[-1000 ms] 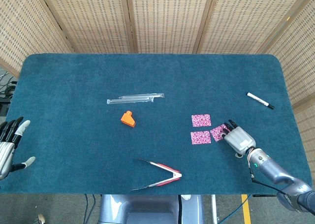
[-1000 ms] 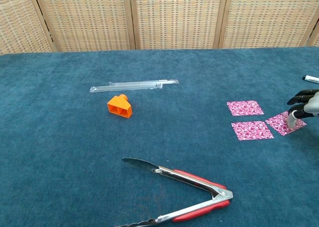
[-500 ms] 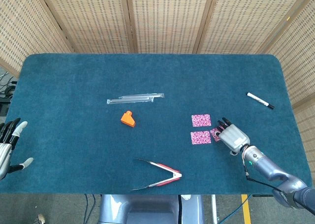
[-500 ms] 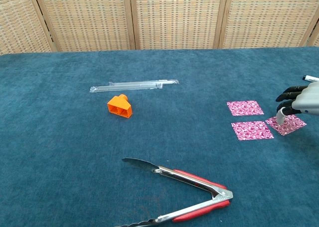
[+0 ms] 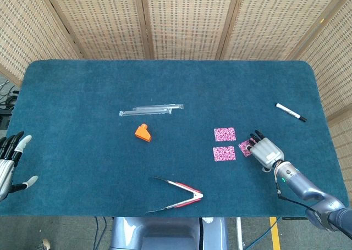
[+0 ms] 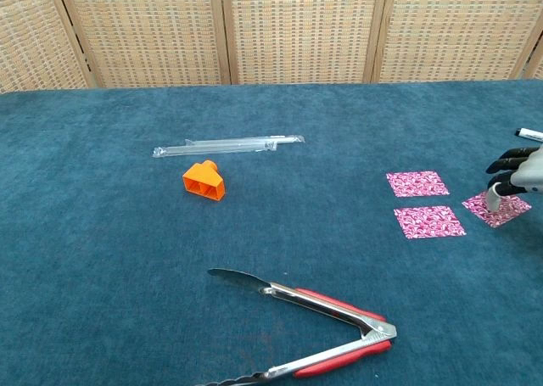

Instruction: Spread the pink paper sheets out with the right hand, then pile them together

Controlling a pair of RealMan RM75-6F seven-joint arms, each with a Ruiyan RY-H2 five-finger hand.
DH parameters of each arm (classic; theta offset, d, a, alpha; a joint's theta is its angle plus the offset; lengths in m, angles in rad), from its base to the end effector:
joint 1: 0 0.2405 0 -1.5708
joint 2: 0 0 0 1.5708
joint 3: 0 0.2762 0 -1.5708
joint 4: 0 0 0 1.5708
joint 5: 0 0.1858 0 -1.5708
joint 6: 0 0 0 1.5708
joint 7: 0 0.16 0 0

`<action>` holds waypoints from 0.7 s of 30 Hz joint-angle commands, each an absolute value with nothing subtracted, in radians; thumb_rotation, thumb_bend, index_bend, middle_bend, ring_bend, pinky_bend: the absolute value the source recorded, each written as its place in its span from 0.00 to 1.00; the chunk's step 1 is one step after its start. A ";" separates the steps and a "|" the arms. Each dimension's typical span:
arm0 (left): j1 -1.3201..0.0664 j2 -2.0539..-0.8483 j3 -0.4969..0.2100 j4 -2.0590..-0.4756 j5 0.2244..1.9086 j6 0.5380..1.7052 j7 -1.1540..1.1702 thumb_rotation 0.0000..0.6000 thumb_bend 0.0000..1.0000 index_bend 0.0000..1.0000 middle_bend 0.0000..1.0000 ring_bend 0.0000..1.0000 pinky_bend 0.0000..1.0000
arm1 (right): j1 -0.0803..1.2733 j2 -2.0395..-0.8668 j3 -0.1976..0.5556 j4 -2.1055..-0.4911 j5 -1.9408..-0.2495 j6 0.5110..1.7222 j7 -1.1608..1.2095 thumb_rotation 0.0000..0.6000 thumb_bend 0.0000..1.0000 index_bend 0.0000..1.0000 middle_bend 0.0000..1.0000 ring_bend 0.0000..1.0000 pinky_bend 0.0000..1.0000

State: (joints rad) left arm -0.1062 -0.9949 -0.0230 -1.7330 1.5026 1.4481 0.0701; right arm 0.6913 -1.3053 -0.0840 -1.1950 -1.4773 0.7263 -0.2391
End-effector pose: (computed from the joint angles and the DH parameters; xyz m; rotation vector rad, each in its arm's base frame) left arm -0.3030 0.1963 0.2103 -1.4608 -0.8770 -0.8308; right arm -0.3016 -0.3559 0.0666 2.1788 -0.5300 0.2467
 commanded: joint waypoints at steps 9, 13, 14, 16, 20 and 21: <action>-0.113 -0.998 -0.025 -1.731 1.511 1.445 0.067 1.00 0.02 0.00 0.00 0.00 0.00 | 0.678 -1.285 -0.072 -1.218 -1.455 0.738 -0.240 1.00 0.10 0.25 0.21 0.00 0.00; -0.118 -1.001 -0.026 -1.733 1.516 1.441 0.070 1.00 0.02 0.00 0.00 0.00 0.00 | 0.670 -1.262 -0.046 -1.267 -1.457 0.791 -0.222 1.00 0.10 0.25 0.21 0.00 0.00; -0.118 -1.000 -0.026 -1.734 1.517 1.441 0.070 1.00 0.02 0.00 0.00 0.00 0.00 | 0.669 -1.258 -0.036 -1.281 -1.449 0.799 -0.215 1.00 0.10 0.25 0.21 0.00 0.00; -0.118 -1.000 -0.026 -1.735 1.518 1.443 0.070 1.00 0.02 0.00 0.00 0.00 0.00 | 0.667 -1.252 -0.019 -1.305 -1.429 0.805 -0.198 1.00 0.11 0.25 0.21 0.00 0.00; -0.116 -0.998 -0.025 -1.735 1.519 1.448 0.068 1.00 0.02 0.00 0.00 0.00 0.00 | 0.674 -1.245 0.027 -1.345 -1.377 0.805 -0.157 1.00 0.18 0.27 0.21 0.00 0.00; -0.116 -0.997 -0.025 -1.735 1.519 1.448 0.067 1.00 0.02 0.00 0.00 0.00 0.00 | 0.677 -1.244 0.037 -1.350 -1.365 0.803 -0.149 1.00 0.20 0.27 0.21 0.00 0.00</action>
State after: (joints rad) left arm -0.1155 -0.9968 -0.0253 -1.7348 1.5191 1.4483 0.0666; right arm 0.6730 -1.2484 0.0227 -1.3376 -1.3802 0.8031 -0.1596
